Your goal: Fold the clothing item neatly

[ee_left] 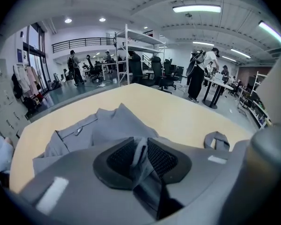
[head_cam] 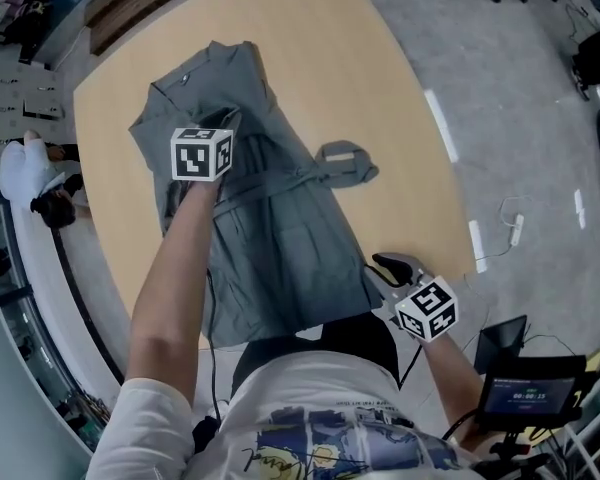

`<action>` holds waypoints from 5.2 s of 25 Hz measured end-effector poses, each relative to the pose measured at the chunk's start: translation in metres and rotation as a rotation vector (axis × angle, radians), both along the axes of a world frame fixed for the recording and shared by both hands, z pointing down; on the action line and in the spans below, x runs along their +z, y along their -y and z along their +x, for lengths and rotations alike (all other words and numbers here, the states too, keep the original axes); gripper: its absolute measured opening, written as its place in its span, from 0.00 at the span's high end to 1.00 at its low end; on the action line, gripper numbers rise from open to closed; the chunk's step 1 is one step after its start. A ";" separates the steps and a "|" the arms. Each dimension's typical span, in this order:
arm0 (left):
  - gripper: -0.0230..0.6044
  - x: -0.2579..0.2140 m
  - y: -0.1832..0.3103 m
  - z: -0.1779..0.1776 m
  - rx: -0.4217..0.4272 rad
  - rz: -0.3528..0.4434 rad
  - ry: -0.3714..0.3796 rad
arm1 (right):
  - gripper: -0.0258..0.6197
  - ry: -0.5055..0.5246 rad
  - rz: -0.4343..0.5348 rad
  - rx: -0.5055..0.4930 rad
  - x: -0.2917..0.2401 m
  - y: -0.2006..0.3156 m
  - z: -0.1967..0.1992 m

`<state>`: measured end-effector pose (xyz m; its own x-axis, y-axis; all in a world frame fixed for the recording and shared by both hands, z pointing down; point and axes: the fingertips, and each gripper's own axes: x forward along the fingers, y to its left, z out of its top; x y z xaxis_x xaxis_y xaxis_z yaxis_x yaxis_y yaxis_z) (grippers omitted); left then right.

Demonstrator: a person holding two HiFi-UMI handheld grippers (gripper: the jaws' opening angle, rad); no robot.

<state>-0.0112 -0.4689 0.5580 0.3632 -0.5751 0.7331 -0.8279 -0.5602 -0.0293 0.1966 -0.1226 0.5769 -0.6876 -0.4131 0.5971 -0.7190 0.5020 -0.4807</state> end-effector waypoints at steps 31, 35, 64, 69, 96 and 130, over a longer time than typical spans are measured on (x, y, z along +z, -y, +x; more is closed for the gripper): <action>0.79 -0.091 -0.233 -0.110 -0.097 0.111 -0.217 | 0.82 -0.069 0.130 -0.263 -0.021 -0.027 -0.096; 0.79 -0.100 -0.298 -0.122 -0.070 0.137 -0.252 | 0.82 -0.103 0.169 -0.267 -0.034 -0.051 -0.114; 0.79 -0.041 -0.610 -0.111 0.003 0.033 -0.304 | 0.82 -0.150 0.203 -0.318 -0.052 -0.263 -0.126; 0.79 -0.035 -0.641 -0.076 -0.024 -0.001 -0.275 | 0.82 -0.110 0.185 -0.330 -0.048 -0.289 -0.087; 0.55 0.145 -0.585 -0.190 -0.300 -0.231 -0.190 | 0.53 -0.259 -0.009 -0.191 0.143 -0.178 0.013; 0.92 0.146 -0.564 -0.136 -0.067 -0.262 -0.374 | 0.93 -0.095 -0.074 -0.278 0.156 -0.187 -0.023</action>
